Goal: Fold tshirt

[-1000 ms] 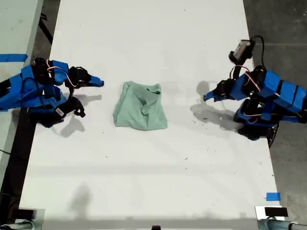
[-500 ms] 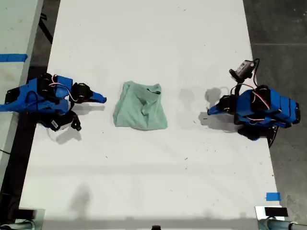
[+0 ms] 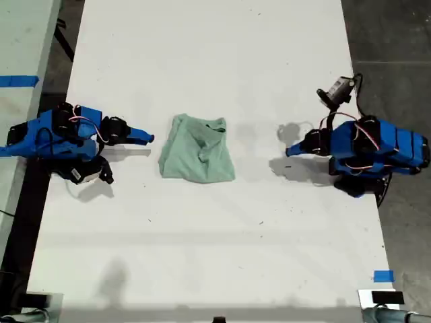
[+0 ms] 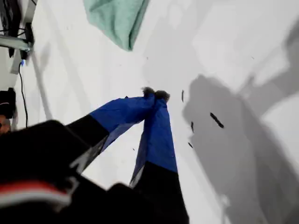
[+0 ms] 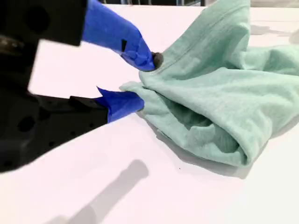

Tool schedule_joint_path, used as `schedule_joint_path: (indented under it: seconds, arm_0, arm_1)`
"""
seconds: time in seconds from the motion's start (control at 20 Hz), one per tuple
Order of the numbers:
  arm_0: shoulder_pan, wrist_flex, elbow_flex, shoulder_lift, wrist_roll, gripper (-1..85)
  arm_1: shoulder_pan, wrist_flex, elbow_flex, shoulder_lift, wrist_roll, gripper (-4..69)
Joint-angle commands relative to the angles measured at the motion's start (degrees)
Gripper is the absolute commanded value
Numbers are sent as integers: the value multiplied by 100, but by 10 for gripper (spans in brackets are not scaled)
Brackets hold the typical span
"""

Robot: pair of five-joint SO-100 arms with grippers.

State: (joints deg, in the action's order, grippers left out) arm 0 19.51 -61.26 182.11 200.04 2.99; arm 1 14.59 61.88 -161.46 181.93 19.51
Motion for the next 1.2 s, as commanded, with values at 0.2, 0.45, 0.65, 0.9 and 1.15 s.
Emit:
schedule_joint_path:
  seconds: [0.2, 0.45, 0.65, 0.9, 1.15]
  arm_0:
    - [-105, -18, 35, 615, -70, 125]
    - [-114, -18, 35, 615, -35, 124]
    - [-132, -18, 35, 615, -35, 123]
    - [-149, -18, 35, 615, -35, 123]
    - [-149, -18, 35, 615, -35, 122]
  arm_1:
    - [-729, -1477, 6258, -7682, 1362, -18]
    - [-1055, -800, 9571, -10564, 1617, -19]
    - [-1160, -879, 10248, -11347, 1573, -19]
    - [-633, -615, 10107, -11549, 1925, -19]
    - [1406, -360, 10037, -12173, 3120, -19]
